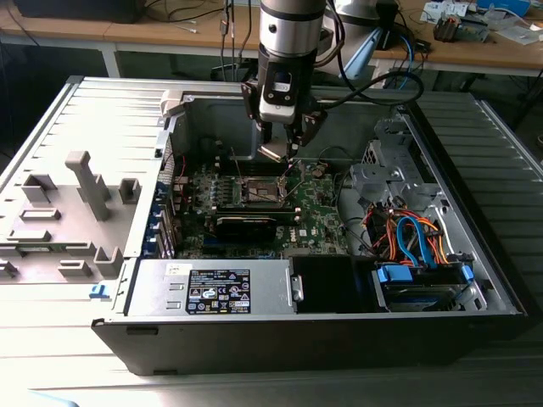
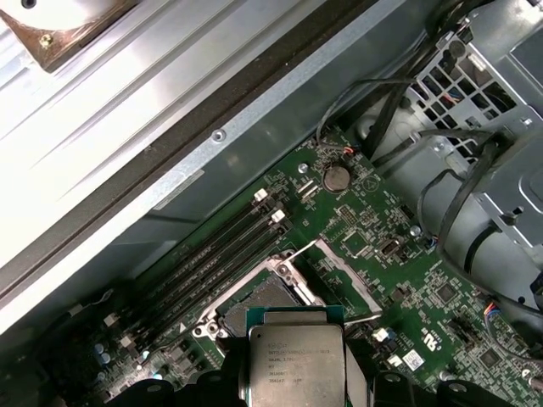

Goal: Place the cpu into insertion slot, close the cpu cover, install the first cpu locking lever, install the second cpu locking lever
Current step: 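Place the cpu into insertion slot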

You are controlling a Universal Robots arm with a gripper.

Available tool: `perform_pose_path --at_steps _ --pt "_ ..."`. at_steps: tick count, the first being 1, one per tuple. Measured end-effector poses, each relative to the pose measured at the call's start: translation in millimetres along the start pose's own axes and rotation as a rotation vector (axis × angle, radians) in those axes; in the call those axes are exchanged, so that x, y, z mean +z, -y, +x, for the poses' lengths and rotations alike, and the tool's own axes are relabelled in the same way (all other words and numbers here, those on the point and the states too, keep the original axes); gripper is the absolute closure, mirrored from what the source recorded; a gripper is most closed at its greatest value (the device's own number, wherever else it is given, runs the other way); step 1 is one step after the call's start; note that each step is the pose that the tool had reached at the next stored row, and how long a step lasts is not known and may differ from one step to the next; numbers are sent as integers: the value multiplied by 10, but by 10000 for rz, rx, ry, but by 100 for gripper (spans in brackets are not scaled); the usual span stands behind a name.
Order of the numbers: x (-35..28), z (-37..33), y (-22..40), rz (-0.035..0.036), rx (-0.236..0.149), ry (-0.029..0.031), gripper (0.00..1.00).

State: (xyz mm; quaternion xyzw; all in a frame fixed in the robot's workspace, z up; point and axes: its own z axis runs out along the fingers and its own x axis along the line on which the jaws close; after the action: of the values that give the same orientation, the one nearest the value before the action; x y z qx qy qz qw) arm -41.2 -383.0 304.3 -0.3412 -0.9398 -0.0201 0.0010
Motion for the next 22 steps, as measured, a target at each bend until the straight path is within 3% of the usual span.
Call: perform_pose_path --at_steps 22 --pt "10 0 0 -7 436 16 45"
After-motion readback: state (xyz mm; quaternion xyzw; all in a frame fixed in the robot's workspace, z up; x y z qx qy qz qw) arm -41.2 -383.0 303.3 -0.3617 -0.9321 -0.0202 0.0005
